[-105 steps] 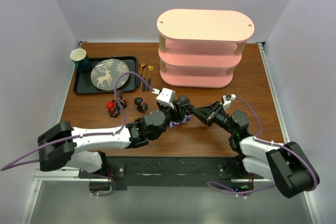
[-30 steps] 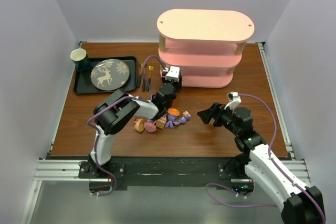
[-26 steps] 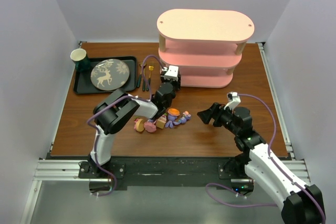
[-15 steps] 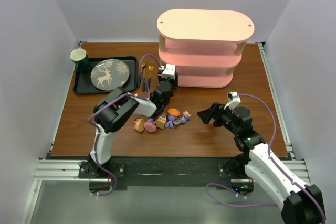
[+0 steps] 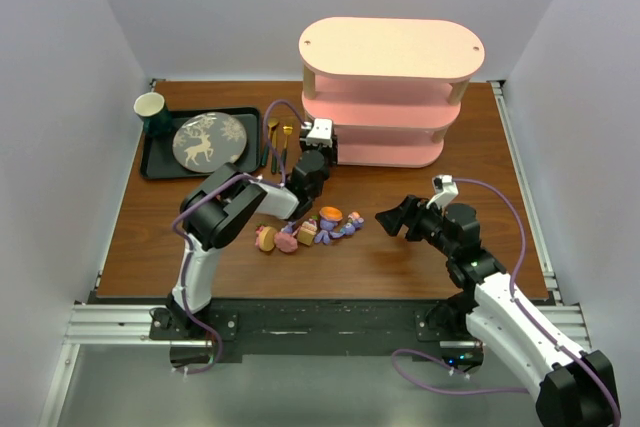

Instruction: Place and organize the plastic toys onto the shelf

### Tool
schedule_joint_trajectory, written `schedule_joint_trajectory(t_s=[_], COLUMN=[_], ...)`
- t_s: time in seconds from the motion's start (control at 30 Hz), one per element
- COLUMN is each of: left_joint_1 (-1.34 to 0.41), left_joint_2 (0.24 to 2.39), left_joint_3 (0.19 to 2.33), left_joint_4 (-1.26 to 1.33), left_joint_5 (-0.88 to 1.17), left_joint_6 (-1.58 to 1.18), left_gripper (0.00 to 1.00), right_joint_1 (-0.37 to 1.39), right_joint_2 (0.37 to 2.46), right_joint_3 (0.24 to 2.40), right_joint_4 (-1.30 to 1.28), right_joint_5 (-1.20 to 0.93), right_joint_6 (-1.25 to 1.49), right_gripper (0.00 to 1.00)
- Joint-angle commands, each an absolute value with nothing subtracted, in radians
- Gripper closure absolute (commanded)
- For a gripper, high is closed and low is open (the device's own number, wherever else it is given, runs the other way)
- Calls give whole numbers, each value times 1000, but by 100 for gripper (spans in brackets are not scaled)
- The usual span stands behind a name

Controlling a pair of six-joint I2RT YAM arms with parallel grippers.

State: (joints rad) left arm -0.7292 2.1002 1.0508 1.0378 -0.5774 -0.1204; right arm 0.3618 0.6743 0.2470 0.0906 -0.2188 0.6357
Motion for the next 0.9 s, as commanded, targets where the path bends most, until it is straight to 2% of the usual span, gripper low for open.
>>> schedule_joint_trajectory(t_s=[0.0, 0.23, 0.7, 0.87], left_joint_1=[-715, -709, -707, -707], left_joint_2=[2108, 2111, 2109, 2103], left_joint_3=[1104, 1112, 1118, 1103], left_joint_4=[1105, 1068, 1020, 1026], left_joint_5=[-572, -569, -552, -551], left_joint_6=[-146, -175, -198, -207], left_gripper=[78, 66, 53, 45], right_joint_1=[364, 364, 364, 365], right_joint_2=[678, 678, 698, 699], right_joint_3=[273, 275, 276, 276], right_joint_4=[124, 123, 129, 138], right_joint_5=[-216, -216, -222, -227], right_joint_6=[623, 623, 621, 624], right_gripper=[18, 18, 18, 18])
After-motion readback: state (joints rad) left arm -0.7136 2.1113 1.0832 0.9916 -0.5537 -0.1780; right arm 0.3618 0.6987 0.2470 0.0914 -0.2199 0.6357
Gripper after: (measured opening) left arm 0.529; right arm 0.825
